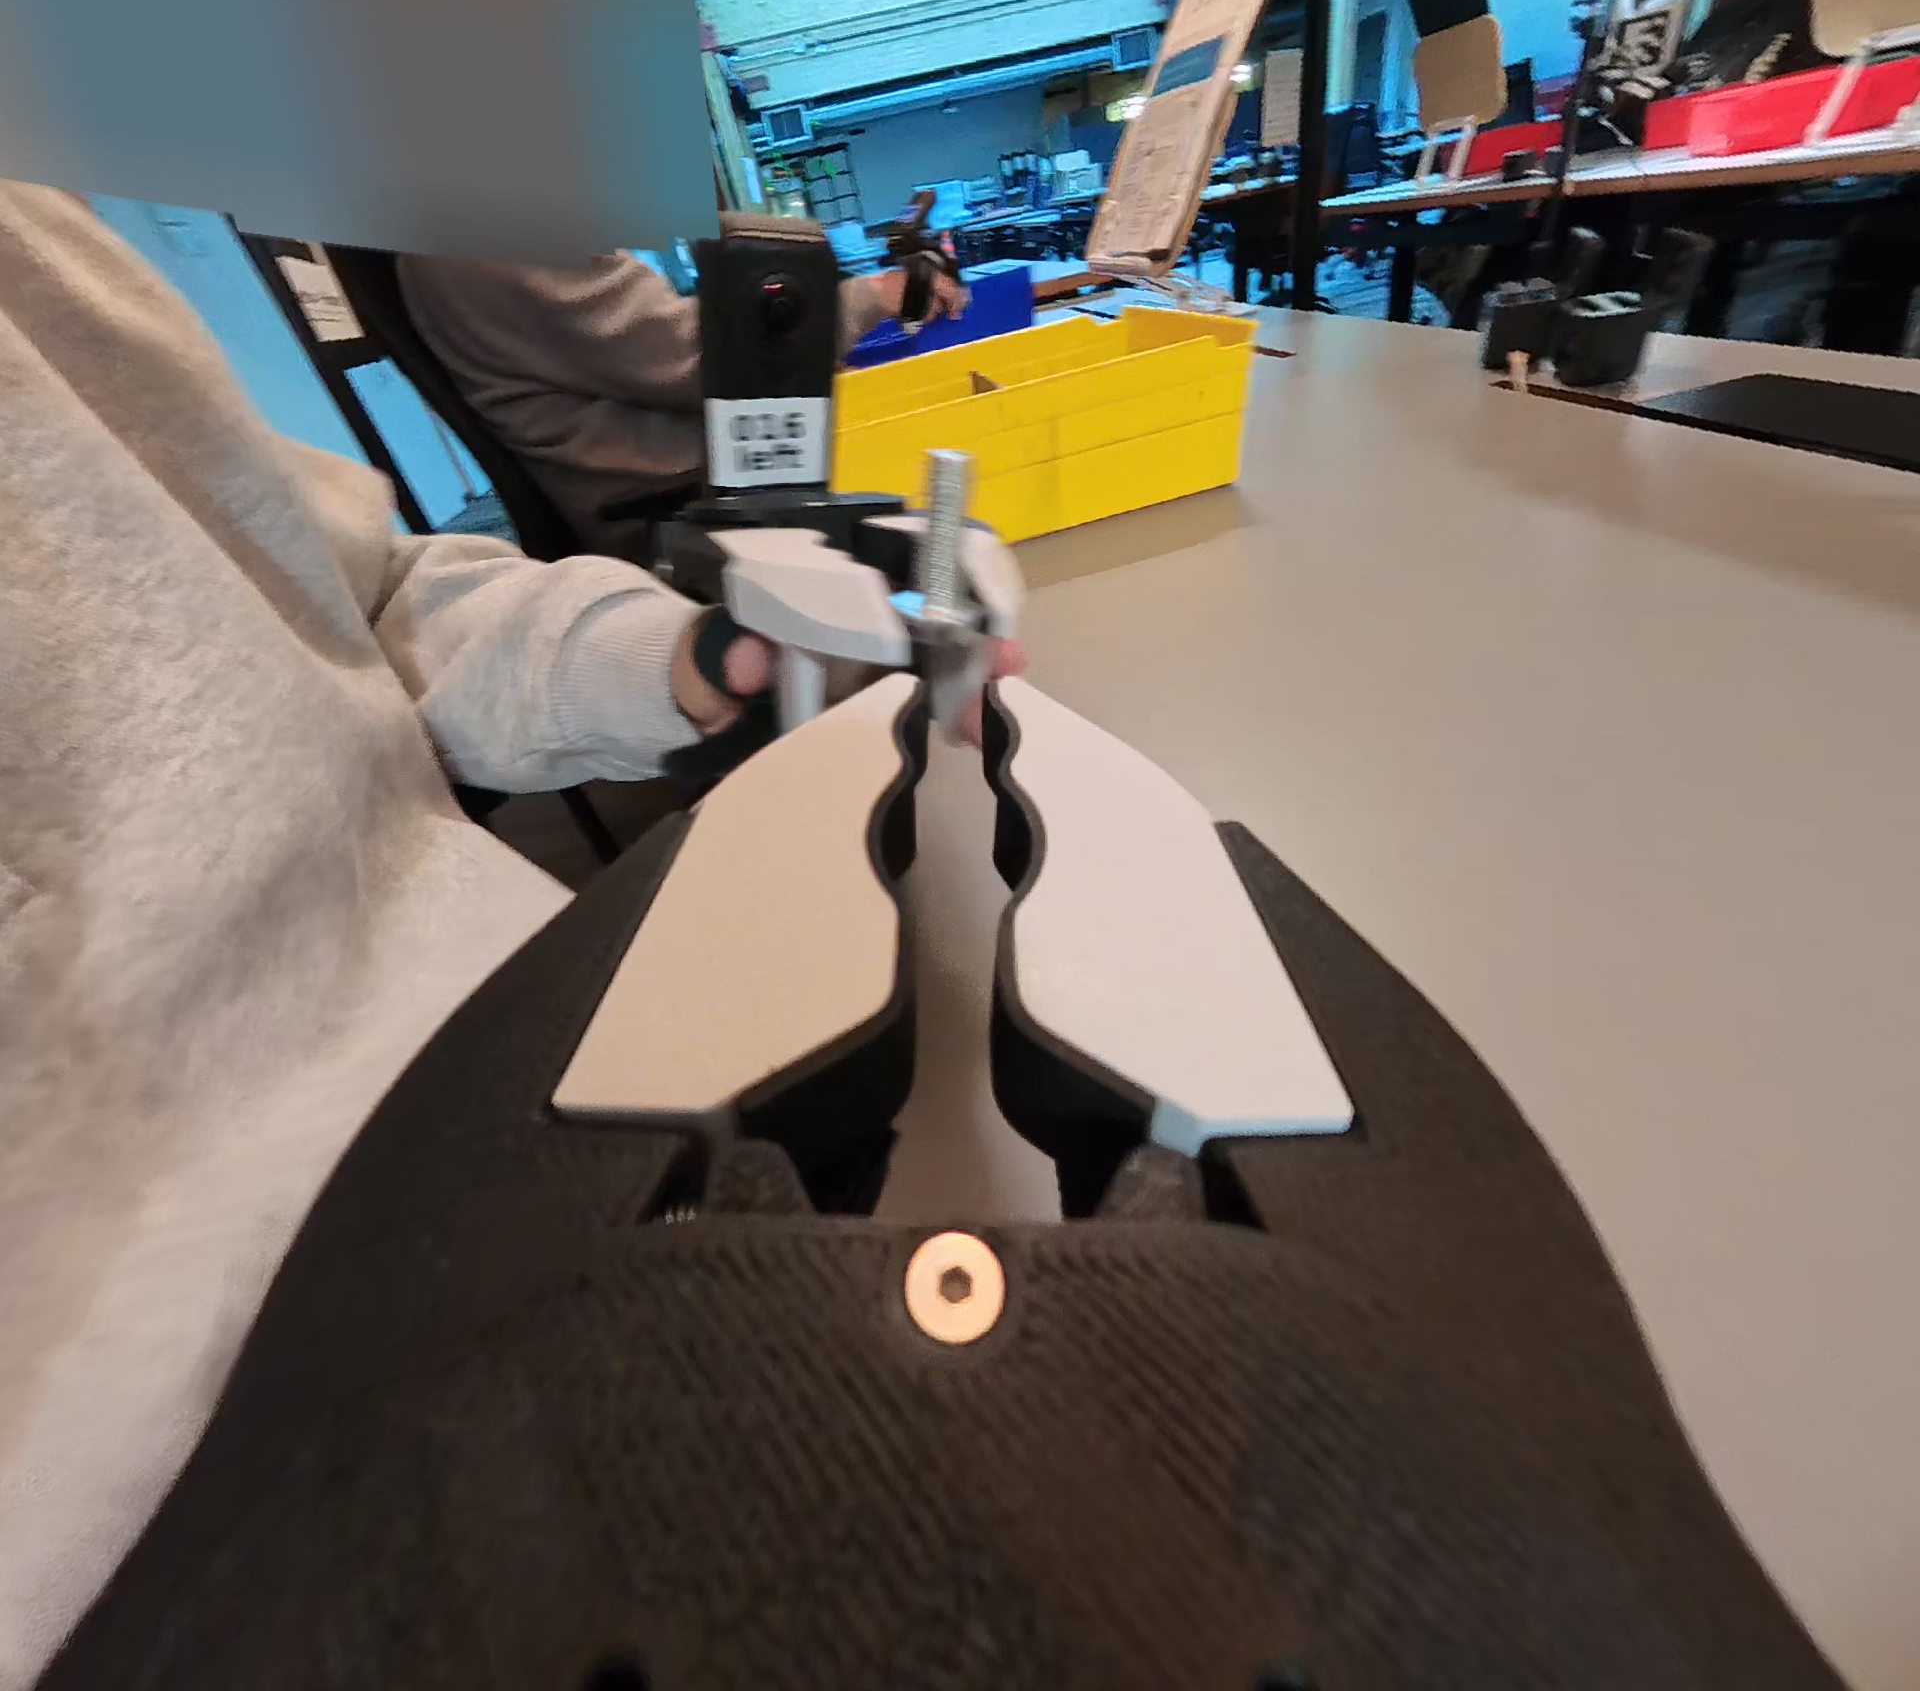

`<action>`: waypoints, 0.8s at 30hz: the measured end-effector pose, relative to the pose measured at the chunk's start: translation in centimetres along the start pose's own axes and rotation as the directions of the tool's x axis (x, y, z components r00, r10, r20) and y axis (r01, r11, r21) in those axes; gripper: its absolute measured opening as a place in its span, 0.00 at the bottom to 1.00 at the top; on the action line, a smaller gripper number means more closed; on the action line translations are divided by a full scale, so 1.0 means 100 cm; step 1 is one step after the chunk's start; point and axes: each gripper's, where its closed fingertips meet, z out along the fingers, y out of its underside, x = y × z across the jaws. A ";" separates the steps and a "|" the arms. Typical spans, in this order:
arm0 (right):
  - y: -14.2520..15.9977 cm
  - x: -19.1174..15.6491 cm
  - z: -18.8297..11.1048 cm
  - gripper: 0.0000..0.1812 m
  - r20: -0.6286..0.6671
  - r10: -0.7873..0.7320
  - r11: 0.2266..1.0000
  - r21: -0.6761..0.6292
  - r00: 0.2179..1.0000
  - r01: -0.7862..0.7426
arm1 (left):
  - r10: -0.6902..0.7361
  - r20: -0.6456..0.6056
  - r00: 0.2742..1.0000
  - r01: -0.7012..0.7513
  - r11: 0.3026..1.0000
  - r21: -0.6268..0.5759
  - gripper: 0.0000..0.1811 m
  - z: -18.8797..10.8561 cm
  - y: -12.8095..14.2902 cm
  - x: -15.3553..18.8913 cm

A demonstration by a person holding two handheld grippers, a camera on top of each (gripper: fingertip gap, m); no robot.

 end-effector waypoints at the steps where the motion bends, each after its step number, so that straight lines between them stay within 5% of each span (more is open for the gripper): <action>1: -0.004 0.010 -0.003 0.05 -0.028 -0.006 1.000 -0.002 1.000 0.006 | -0.017 0.005 1.000 0.017 1.000 0.012 0.10 0.000 -0.002 -0.001; 4: -0.045 0.039 -0.007 0.04 -0.142 -0.034 0.998 0.038 0.989 0.040 | -0.101 0.037 0.994 0.099 0.994 0.038 0.10 -0.003 -0.001 -0.012; 7: -0.132 0.033 0.008 0.03 -0.117 -0.123 0.978 0.152 0.986 0.140 | -0.144 0.103 0.984 0.138 0.989 0.061 0.10 -0.010 -0.002 -0.031; 11: -0.197 0.008 0.079 0.00 0.067 -0.213 0.974 0.096 0.975 0.207 | -0.191 0.159 0.969 0.175 0.978 0.109 0.10 -0.018 -0.009 -0.047; 17: -0.152 -0.023 0.231 0.06 0.417 -0.265 0.867 -0.293 0.869 0.404 | -0.023 0.182 0.983 0.020 1.000 0.018 0.10 -0.012 -0.002 -0.039; 21: -0.108 -0.055 0.308 0.00 0.560 0.015 0.752 -0.553 0.829 0.359 | 0.026 0.175 0.984 -0.019 0.999 -0.046 0.10 -0.008 0.009 -0.042; 24: -0.076 -0.062 0.363 0.01 0.596 0.009 0.641 -0.619 0.803 0.453 | -0.043 0.170 0.984 0.047 0.999 -0.023 0.10 -0.011 0.008 -0.050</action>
